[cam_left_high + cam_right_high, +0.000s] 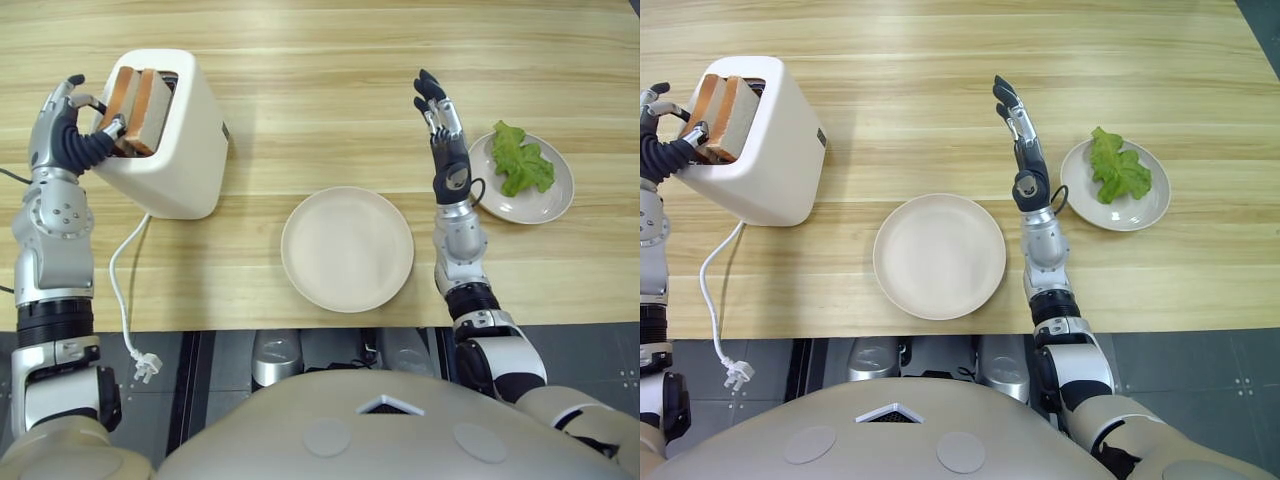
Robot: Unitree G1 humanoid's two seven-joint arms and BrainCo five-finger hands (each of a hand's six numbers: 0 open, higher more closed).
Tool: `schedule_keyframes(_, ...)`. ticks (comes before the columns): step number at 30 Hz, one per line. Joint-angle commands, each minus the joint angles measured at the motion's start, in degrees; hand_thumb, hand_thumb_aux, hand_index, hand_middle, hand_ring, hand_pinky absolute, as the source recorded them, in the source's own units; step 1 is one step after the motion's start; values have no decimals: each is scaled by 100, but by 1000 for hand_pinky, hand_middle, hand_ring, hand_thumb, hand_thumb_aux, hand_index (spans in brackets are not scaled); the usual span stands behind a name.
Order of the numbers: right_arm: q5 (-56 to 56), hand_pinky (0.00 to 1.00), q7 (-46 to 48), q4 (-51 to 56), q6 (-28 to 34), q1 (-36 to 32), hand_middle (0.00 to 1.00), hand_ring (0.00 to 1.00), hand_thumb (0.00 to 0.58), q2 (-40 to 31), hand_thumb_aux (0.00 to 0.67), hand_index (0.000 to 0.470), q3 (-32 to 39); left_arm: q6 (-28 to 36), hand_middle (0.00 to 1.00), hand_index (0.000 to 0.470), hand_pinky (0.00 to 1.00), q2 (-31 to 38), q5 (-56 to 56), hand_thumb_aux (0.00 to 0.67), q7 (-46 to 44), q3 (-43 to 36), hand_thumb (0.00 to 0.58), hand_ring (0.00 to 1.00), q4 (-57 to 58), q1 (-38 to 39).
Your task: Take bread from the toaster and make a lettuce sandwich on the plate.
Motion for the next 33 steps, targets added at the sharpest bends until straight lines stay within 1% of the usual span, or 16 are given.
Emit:
schedule_keyframes(1, -123, 0, -141, -11, -22, -82, 0, 0, 0, -51, 0, 0, -21, 27, 1000, 460, 1000, 170, 177, 670, 467, 478, 580, 1000, -749, -32)
schedule_keyframes(3, -518, 0, -399, -183, -8, -124, 0, 0, 0, -214, 0, 0, -166, -64, 1000, 460, 1000, 137, 162, 670, 666, 722, 580, 1000, -1288, -90)
schedule_keyframes(6, -1187, 0, -902, -384, 126, -203, 0, 0, 0, -673, 0, 0, -461, -247, 1000, 460, 1000, 6, 9, 670, 798, 948, 580, 1000, -2097, -147)
schedule_keyframes(9, -2595, 0, -2040, -393, 517, -271, 0, 0, 0, -1490, 0, 0, -670, -306, 1000, 460, 1000, -193, -345, 670, 591, 975, 580, 1000, -2956, -223)
schedule_keyframes(11, -3360, 0, -2898, -171, 940, -319, 0, 0, 0, -2060, 0, 0, -591, -244, 1000, 460, 1000, -355, -592, 670, 237, 676, 580, 1000, -3331, -205)
schedule_keyframes(13, -4272, 0, -3930, 82, 1446, -333, 0, 0, 0, -2671, 0, 0, -246, -132, 1000, 460, 1000, -677, -1251, 670, -340, 92, 580, 1000, -3513, -125)
schedule_keyframes(15, -5460, 0, -5105, 371, 2251, -387, 0, 0, 0, -3302, 0, 0, 471, 80, 1000, 460, 1000, -1045, -1884, 670, -995, -647, 580, 1000, -3503, 6)
schedule_keyframes(18, -6114, 0, -6117, 1492, 2969, -652, 0, 0, 0, -3801, 0, 0, 1270, 152, 1000, 460, 1000, -1449, -2211, 670, -1695, -1579, 580, 1000, -3069, 317)
schedule_keyframes(19, -6235, 0, -6290, 1904, 3178, -760, 0, 0, 0, -3901, 0, 0, 1491, 199, 1000, 460, 1000, -1572, -2379, 670, -1920, -1829, 580, 1000, -2901, 434)
schedule_keyframes(21, -6271, 0, -6416, 2530, 3404, -930, 0, 0, 0, -4031, 0, 0, 1783, 211, 1000, 460, 1000, -1692, -2455, 670, -2205, -2179, 580, 1000, -2526, 576)
schedule_keyframes(24, -6261, 0, -6455, 3108, 3618, -1161, 0, 0, 0, -4180, 0, 0, 2170, 196, 1000, 460, 1000, -1737, -2274, 670, -2393, -2526, 580, 1000, -2023, 693)
schedule_keyframes(28, -6220, 0, -6325, 3425, 3798, -1457, 0, 0, 0, -4309, 0, 0, 2618, 112, 1000, 460, 1000, -1930, -2082, 670, -2367, -2830, 580, 1000, -1552, 799)
schedule_keyframes(33, -6169, 0, -6100, 3580, 3921, -1767, 0, 0, 0, -4330, 0, 0, 3071, 96, 1000, 460, 1000, -2286, -1568, 670, -1876, -3088, 580, 1000, -1089, 852)
